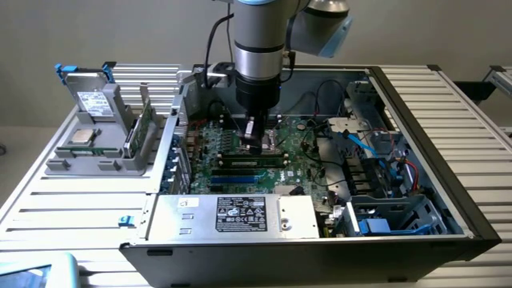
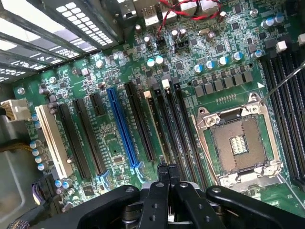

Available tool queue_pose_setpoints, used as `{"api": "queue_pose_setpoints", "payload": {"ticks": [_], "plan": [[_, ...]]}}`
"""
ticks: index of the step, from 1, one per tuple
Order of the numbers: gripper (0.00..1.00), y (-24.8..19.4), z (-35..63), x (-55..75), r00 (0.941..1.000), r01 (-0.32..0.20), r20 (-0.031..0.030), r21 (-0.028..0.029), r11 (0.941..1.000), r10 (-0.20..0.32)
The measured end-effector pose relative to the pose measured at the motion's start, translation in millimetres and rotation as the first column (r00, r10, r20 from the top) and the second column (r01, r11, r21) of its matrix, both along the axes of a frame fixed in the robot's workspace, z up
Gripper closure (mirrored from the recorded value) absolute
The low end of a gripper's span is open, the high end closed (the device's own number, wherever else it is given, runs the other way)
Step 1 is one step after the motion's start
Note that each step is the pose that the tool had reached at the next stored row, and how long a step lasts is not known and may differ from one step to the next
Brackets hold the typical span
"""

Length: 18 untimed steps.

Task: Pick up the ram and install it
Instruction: 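Press down the ram until it locks into place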

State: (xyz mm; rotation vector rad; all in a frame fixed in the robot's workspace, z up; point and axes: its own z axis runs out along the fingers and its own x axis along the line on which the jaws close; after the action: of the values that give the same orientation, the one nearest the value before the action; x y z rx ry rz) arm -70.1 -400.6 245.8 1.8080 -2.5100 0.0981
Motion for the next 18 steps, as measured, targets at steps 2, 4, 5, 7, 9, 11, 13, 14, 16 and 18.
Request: {"api": "queue_pose_setpoints", "payload": {"ticks": [2, 4, 5, 7, 9, 11, 13, 14, 16, 18], "plan": [[0.89, 0.0, 0.0, 0.0, 0.9996, 0.028, -0.0001, 0.0000, 0.9996, -0.028], [0.89, 0.0, 0.0, 0.0, 0.9983, 0.058, 0.0000, 0.0000, 0.9983, -0.058], [0.89, 0.0, 0.0, 0.0, 0.9974, 0.072, 0.0000, 0.0000, 0.9974, -0.072], [0.89, 0.0, 0.0, 0.0, 0.9948, 0.101, 0.0000, 0.0000, 0.9948, -0.101], [0.89, 0.0, 0.0, 0.0, 0.9914, 0.131, 0.0000, 0.0000, 0.9914, -0.131], [0.89, 0.0, 0.0, 0.0, 0.9872, 0.160, 0.0000, 0.0000, 0.9872, -0.160], [0.89, 0.0, 0.0, 0.0, 0.9818, 0.190, 0.0000, 0.0000, 0.9818, -0.190], [0.89, 0.0, 0.0, 0.0, 0.9789, 0.204, 0.0000, 0.0000, 0.9789, -0.204], [0.89, 0.0, 0.0, 0.0, 0.9725, 0.233, 0.0000, 0.0000, 0.9725, -0.233], [0.89, 0.0, 0.0, 0.0, 0.9649, 0.263, 0.0000, 0.0001, 0.9649, -0.263]]}}
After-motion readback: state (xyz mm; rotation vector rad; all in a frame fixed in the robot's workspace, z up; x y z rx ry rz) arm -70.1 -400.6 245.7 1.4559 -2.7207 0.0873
